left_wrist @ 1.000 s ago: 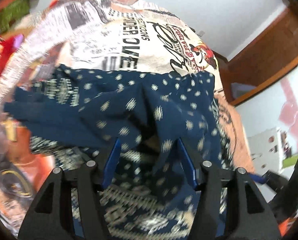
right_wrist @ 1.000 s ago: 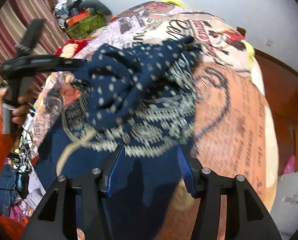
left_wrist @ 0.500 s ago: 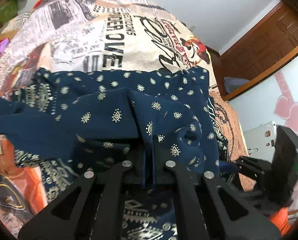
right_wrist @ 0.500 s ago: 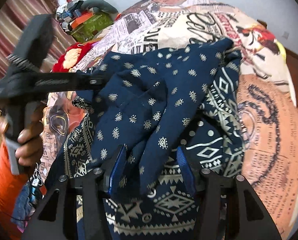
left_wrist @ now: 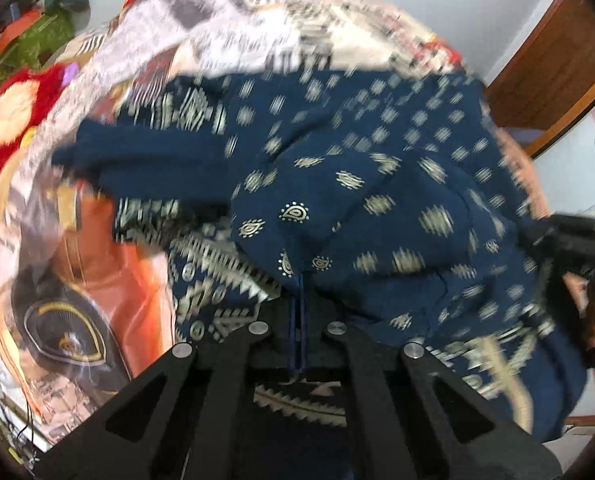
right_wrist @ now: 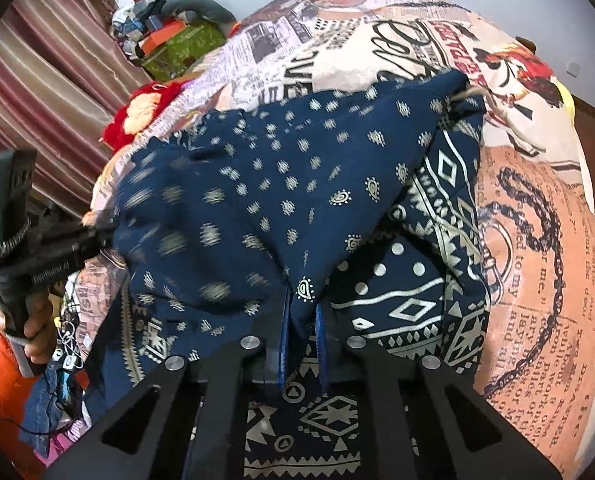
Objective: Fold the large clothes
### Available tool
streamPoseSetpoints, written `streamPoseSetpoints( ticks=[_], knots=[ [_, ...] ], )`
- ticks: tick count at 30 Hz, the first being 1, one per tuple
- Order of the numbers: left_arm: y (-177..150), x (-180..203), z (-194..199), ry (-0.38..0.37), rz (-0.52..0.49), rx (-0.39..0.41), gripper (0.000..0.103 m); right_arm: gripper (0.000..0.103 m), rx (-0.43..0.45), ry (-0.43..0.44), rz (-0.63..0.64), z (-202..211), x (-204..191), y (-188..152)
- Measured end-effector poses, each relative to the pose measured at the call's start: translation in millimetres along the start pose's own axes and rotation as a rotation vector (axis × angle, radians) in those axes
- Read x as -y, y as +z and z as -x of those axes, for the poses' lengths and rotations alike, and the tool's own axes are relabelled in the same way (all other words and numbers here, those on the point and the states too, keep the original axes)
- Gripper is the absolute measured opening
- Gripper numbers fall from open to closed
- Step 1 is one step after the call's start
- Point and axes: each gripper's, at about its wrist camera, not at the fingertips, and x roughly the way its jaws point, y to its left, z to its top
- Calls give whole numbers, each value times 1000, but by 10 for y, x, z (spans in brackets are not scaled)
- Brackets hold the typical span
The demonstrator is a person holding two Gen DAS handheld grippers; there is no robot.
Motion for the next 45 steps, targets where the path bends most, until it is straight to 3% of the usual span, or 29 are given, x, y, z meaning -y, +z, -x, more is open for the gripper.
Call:
streamPoseSetpoints(
  ticks=[5,13,16,18,19,21,29,36,45],
  knots=[
    [-161,-92,-216,11,12,-33,1,9,-38,-47,-16,-116,89,-66],
    [-257,-8,110,57,-69,24,5,10,-14,-70,27,63,-28,-118],
    [-330,-89,361,65,-76,48,19,26,8,-78,66,323,-125,-201],
    [-420,-173,534,83,-79,65,38,49,41,-121,103,553,-178,-322],
    [-460,-212,589,94,-79,71,41,52,58,-146,124,675,-197,-397],
    [-569,-303,692,114,-79,76,46,54,68,-178,138,845,-187,-533],
    [-1043,-510,758,151,-50,35,46,55,44,-233,27,1153,128,-1147],
    [-1401,-603,628,67,25,-28,49,55,33,-172,-97,1179,275,-1583],
    [-1591,-500,323,-111,119,-108,49,55,19,-62,-132,1221,161,-1683]
  ],
)
